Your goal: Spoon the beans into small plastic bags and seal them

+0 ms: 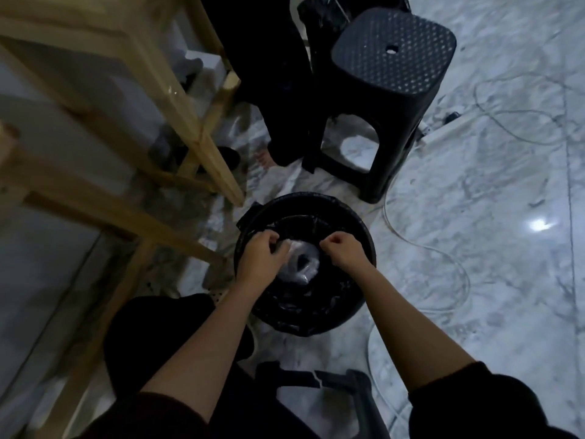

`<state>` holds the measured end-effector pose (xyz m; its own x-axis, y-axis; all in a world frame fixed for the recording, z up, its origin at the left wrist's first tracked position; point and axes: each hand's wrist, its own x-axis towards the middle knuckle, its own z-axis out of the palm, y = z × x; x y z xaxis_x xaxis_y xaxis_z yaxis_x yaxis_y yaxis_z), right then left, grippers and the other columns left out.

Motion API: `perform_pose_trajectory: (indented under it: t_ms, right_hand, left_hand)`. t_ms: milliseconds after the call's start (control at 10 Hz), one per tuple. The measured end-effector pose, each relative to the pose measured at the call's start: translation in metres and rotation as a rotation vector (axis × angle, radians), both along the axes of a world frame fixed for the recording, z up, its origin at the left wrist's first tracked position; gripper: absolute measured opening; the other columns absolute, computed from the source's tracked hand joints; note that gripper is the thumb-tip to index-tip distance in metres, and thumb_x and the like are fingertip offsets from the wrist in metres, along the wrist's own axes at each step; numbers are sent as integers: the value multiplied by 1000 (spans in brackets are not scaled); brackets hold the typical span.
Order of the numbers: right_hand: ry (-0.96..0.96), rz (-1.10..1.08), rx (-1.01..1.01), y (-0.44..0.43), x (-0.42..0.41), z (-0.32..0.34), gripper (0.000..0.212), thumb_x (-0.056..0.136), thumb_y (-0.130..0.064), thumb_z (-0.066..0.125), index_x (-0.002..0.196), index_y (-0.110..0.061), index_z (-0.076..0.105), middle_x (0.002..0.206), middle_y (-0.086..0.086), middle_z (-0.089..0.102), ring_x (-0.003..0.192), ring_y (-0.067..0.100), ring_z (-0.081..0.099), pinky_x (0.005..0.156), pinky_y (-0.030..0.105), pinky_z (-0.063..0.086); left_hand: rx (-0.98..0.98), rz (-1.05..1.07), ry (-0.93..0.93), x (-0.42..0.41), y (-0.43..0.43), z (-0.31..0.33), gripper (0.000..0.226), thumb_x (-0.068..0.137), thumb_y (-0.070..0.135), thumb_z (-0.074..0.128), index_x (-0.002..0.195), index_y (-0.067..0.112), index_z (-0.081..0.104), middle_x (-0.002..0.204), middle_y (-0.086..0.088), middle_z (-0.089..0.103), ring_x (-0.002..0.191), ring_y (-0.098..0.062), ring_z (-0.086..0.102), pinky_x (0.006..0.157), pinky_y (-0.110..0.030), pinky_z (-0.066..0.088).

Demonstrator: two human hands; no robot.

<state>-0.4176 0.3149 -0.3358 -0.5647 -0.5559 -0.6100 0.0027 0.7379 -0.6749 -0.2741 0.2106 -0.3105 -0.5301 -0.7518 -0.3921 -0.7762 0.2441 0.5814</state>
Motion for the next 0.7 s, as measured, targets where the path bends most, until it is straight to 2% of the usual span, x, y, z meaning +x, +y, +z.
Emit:
perform_pose_trajectory:
  t_ms: [100,200,300,500,600,700]
  right_hand:
    - [-44,103,18,-3,1,5,17,89,-22,56,93,-14,70,91,2,65,88,16,58,77,25,42]
    - [-40,158,53,-6,1,9,19,89,-21,55,97,-14,71,100,5,68,92,16,59,77,22,40]
    - [8,176,75,-6,2,17,20,89,-18,54,97,-12,71,105,8,68,102,20,60,81,22,40]
    - [93,230,90,1,11,31,23,89,-16,52,100,-9,70,109,11,68,105,24,59,86,24,42]
    - [130,281,109,6,18,35,23,89,-15,51,100,-6,69,106,13,67,103,25,59,81,23,41]
    - [136,345,163,21,30,34,24,91,-21,50,89,-3,66,98,15,66,98,26,59,81,28,43]
  left_hand:
    - [-8,-38,3,0,-3,-2,38,94,42,51,117,13,57,117,0,56,103,-15,53,77,-24,39]
    - [-28,-70,-10,1,-8,-2,37,95,41,50,116,11,58,118,0,56,103,-16,54,76,-24,39]
    - [-63,-99,-15,4,-11,0,36,95,40,50,115,10,58,116,-2,56,103,-17,54,76,-25,40]
    - [-77,-193,-51,14,-10,11,35,94,38,52,112,9,57,113,-5,55,101,-20,54,82,-33,48]
    - [-67,-214,-107,25,-10,22,34,94,38,52,111,9,57,114,-6,54,100,-21,53,79,-31,45]
    - [-60,-229,-143,43,-7,31,33,94,38,51,110,10,56,112,-6,54,99,-21,54,77,-30,44]
